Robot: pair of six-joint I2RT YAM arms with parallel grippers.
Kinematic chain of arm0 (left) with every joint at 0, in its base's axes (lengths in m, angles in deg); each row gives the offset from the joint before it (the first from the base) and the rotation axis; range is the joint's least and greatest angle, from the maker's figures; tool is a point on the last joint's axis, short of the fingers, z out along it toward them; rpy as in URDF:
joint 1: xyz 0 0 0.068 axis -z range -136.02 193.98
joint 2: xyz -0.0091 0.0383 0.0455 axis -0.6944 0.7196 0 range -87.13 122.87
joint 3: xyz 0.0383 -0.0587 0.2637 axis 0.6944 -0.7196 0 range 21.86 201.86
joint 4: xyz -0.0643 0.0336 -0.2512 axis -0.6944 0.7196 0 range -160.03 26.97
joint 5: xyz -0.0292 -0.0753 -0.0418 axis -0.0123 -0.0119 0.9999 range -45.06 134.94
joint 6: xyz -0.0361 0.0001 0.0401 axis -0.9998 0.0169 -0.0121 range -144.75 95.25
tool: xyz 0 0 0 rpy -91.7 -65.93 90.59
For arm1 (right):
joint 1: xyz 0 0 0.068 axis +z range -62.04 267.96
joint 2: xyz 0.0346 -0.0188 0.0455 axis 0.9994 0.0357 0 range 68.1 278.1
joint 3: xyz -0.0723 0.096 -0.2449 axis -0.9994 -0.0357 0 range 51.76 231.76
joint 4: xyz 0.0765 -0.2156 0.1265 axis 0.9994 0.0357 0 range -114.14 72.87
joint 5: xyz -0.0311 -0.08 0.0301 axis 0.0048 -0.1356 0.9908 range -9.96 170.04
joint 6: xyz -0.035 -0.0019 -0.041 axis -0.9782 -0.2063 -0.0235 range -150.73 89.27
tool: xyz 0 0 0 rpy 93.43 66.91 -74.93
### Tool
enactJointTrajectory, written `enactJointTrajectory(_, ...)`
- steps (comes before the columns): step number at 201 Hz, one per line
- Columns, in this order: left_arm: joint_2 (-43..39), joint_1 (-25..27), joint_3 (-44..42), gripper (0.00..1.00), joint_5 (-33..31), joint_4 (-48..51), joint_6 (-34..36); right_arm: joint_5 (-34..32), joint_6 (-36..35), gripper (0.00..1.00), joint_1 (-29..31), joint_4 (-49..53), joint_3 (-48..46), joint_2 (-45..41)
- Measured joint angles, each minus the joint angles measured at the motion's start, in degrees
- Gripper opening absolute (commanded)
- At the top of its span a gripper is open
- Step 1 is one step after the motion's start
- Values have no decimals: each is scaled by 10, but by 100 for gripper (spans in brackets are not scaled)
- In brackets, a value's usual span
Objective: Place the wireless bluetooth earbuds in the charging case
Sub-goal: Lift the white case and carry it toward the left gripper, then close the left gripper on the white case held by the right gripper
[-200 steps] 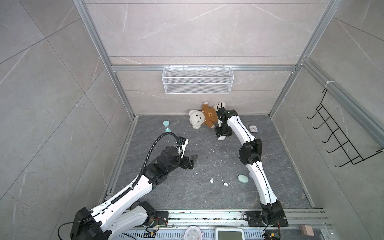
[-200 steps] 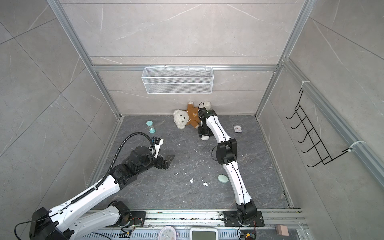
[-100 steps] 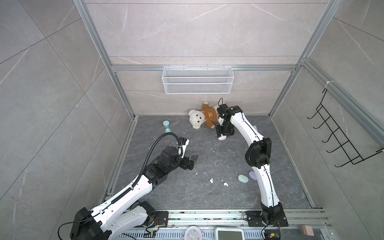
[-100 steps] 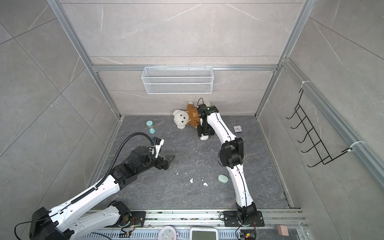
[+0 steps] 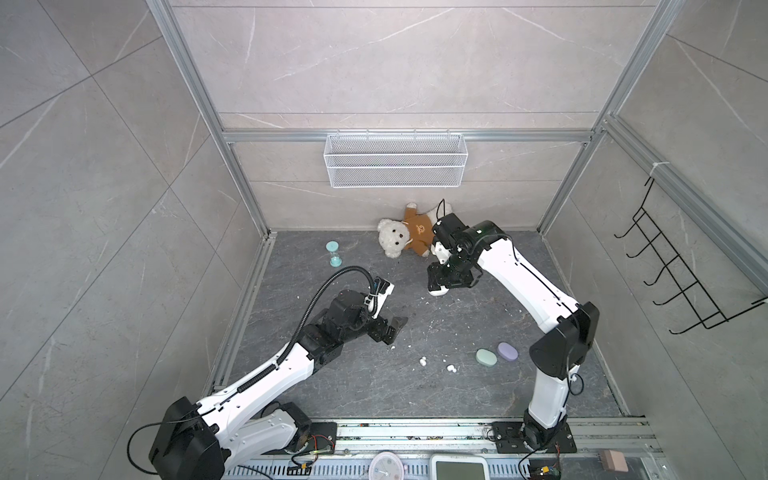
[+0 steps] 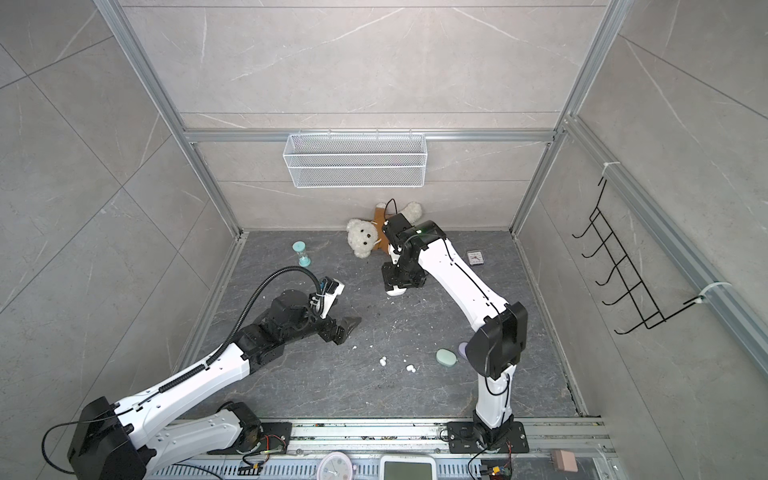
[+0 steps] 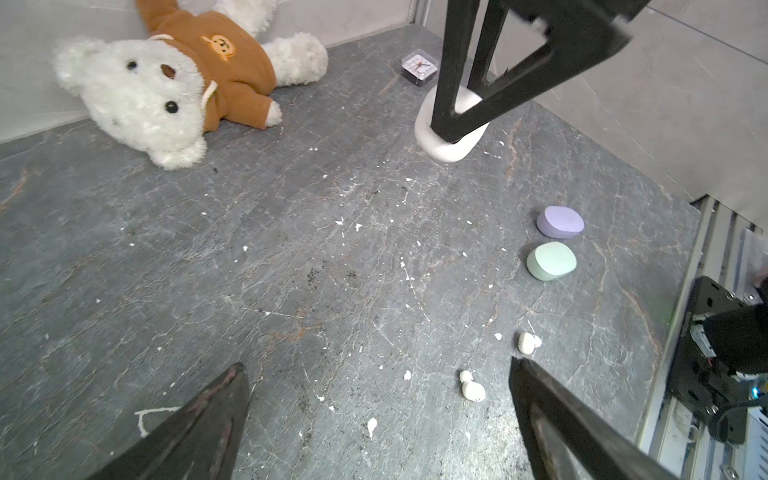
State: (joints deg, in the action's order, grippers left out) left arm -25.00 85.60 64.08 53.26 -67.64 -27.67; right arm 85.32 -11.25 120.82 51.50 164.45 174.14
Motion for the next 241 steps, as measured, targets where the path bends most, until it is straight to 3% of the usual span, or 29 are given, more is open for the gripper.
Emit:
enactJointTrajectory(57,-6,28,-27,99,56,-114,50,47,61,57,44,10,-49,-113)
enactJointTrajectory(115,39,60,-27,95,126,-198,79,80,104,57,62,31,-63,-186)
enactJointTrajectory(241,97,96,3,83,207,-304,107,128,131,58,64,38,-99,-211)
